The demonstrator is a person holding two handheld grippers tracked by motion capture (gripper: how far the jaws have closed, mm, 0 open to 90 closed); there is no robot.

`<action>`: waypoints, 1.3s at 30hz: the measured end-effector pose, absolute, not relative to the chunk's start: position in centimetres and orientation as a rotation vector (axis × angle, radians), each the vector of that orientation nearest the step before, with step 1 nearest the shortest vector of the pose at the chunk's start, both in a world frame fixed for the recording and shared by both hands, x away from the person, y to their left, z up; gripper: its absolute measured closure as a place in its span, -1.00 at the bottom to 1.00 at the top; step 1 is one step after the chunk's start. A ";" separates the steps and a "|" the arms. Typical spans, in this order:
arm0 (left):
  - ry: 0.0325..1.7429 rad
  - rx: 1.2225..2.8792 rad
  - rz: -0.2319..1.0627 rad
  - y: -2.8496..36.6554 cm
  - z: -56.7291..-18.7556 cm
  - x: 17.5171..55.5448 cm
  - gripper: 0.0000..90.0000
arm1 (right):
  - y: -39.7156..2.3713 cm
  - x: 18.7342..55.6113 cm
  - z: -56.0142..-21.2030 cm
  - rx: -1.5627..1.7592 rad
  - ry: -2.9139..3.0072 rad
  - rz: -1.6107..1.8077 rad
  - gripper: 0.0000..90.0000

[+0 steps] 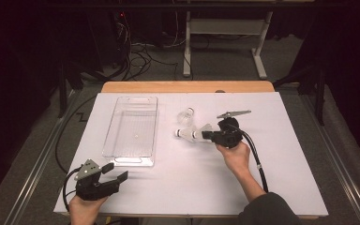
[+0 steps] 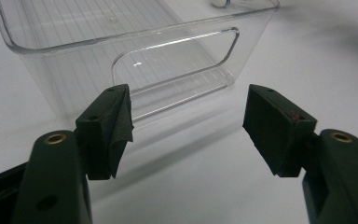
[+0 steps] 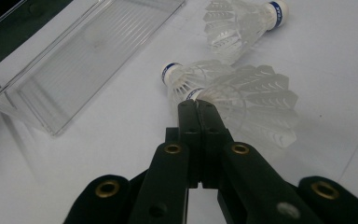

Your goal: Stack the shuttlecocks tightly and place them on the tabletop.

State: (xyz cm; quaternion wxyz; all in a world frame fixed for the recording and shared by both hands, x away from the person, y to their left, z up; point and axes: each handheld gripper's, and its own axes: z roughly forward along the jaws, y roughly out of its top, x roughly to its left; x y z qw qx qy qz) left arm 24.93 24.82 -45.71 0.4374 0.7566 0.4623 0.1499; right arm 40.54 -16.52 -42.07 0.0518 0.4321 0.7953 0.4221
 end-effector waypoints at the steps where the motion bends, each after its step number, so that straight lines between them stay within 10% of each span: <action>1: 1.149 1.881 0.373 24.8 -45.7 24.9 -0.26 | -16.4 40.6 -42.1 1.313 2.420 1.286 1.00; 39: 1.141 1.882 0.366 24.8 -45.7 24.9 -0.27 | -14.4 41.9 -44.0 1.347 2.400 1.347 1.00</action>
